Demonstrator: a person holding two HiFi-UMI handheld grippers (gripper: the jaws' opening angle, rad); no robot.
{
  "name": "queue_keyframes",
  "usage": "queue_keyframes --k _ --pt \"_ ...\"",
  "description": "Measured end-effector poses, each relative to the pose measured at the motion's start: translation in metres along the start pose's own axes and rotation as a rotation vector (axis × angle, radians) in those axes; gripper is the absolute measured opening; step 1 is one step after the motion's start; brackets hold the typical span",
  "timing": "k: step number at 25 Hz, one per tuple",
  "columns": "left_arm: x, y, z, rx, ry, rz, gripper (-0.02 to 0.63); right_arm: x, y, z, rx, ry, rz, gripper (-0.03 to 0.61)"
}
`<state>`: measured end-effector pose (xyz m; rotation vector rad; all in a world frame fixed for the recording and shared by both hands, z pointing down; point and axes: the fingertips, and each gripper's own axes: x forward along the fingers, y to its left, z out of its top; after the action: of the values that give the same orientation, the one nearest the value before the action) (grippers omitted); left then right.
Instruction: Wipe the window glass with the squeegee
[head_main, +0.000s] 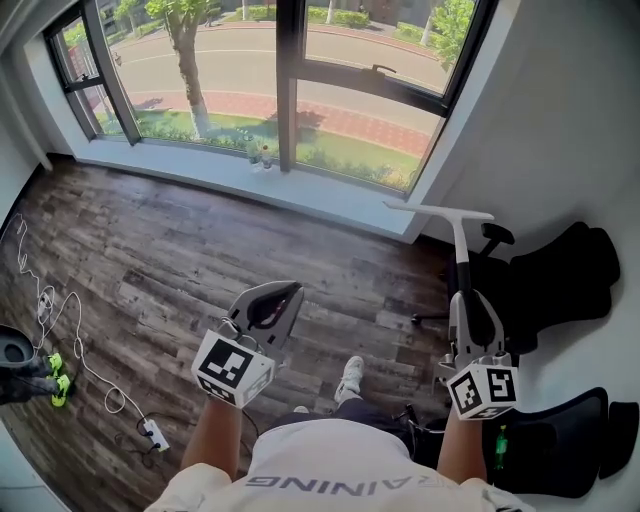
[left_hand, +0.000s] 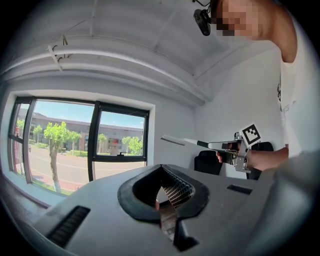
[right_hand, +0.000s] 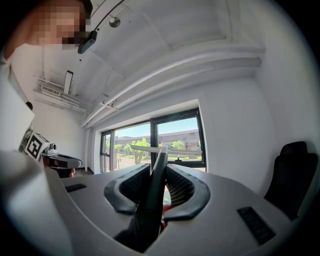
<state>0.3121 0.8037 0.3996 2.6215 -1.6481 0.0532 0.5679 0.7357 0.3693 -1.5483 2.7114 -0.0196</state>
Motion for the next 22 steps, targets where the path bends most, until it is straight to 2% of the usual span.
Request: queue_keyframes --k 8,15,22 --pt "0.117 0.036 0.020 -0.002 0.002 0.039 0.017 0.101 -0.086 -0.002 0.044 -0.017 0.006 0.100" --pt "0.226 0.045 0.036 -0.001 -0.013 0.088 0.017 0.177 -0.177 -0.006 0.059 -0.017 0.040 0.100" --pt "0.296 0.064 0.033 -0.001 0.010 0.103 0.017 0.229 -0.227 -0.024 0.091 -0.003 0.046 0.100"
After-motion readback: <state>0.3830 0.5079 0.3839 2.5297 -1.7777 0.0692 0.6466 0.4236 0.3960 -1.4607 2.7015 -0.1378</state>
